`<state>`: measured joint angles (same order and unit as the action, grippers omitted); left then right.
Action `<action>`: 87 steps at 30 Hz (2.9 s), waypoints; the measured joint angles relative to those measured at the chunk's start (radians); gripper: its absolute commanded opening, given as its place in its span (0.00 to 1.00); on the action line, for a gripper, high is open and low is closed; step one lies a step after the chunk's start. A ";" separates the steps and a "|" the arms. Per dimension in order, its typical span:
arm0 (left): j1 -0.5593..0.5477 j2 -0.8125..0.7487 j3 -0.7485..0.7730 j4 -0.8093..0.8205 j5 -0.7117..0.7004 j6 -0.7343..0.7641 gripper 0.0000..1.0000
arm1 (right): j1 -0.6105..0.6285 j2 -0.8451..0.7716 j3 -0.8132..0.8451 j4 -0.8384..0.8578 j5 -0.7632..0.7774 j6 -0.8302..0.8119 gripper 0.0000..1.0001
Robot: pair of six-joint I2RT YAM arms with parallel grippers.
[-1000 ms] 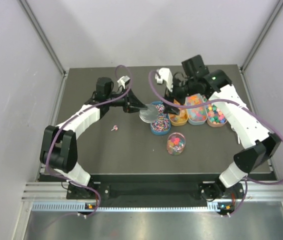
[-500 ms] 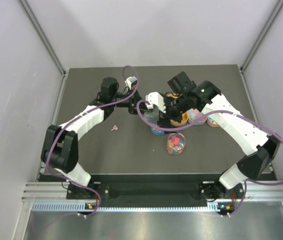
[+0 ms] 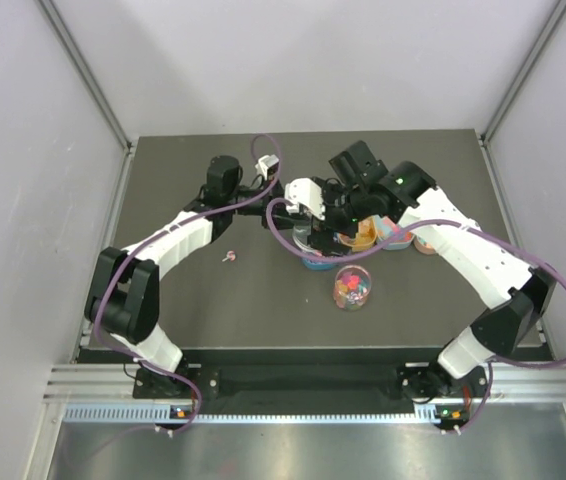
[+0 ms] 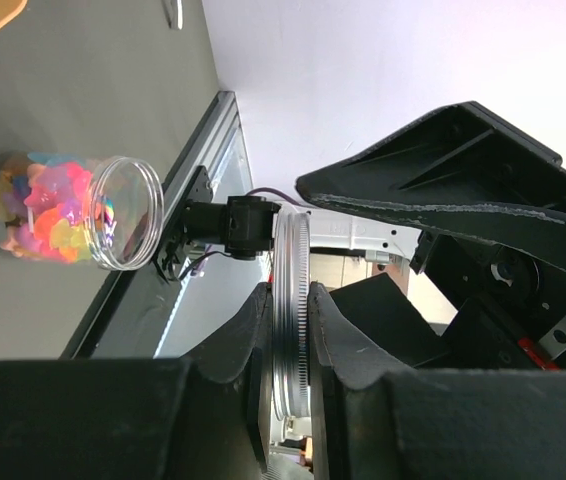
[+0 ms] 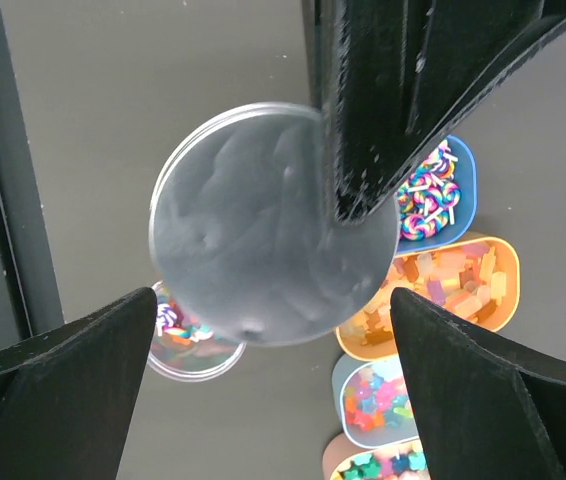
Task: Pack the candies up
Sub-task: Adjust the bottle lid, then close the bottle lid on the packing bottle.
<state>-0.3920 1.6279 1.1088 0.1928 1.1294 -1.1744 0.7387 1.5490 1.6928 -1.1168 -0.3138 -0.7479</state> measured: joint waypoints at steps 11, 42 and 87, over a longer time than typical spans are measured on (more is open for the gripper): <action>-0.008 0.000 0.000 0.041 0.000 -0.035 0.00 | 0.016 0.080 0.063 0.003 -0.025 0.015 1.00; 0.000 -0.002 -0.008 0.071 0.020 -0.060 0.76 | 0.033 0.036 -0.013 0.015 0.035 -0.030 0.03; 0.167 -0.055 -0.033 -0.036 -0.016 0.075 0.75 | 0.015 -0.218 -0.613 0.254 0.139 -0.091 0.03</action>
<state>-0.2249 1.5730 1.0760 0.1570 1.1133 -1.0992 0.7536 1.3312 1.0794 -0.8623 -0.1745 -0.8387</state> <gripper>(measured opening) 0.754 0.807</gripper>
